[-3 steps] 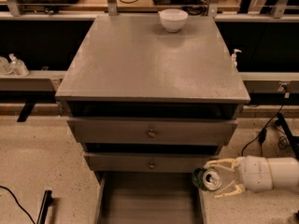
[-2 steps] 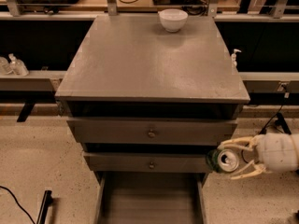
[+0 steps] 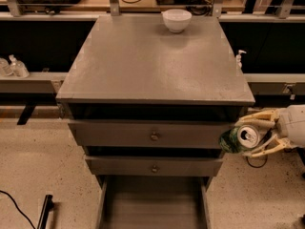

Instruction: Pick green can from bottom drawer and place on counter

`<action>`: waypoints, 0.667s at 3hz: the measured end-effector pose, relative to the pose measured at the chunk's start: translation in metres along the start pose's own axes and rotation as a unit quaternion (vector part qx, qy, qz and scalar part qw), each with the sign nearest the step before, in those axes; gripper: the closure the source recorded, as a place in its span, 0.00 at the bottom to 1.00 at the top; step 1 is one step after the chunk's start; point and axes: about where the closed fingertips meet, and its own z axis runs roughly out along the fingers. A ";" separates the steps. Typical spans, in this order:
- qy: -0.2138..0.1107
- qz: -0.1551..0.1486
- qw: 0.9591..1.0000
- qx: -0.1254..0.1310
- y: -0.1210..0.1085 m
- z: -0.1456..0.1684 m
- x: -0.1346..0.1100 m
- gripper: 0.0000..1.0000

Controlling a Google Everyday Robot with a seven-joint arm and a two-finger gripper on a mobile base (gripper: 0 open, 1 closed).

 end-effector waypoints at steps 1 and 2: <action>0.002 -0.001 1.000 0.003 -0.001 -0.001 0.001 1.00; 0.005 -0.007 1.000 0.001 -0.020 0.005 -0.004 1.00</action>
Offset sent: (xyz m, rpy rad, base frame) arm 0.0495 0.0156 0.0313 -0.0299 -0.0348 0.0045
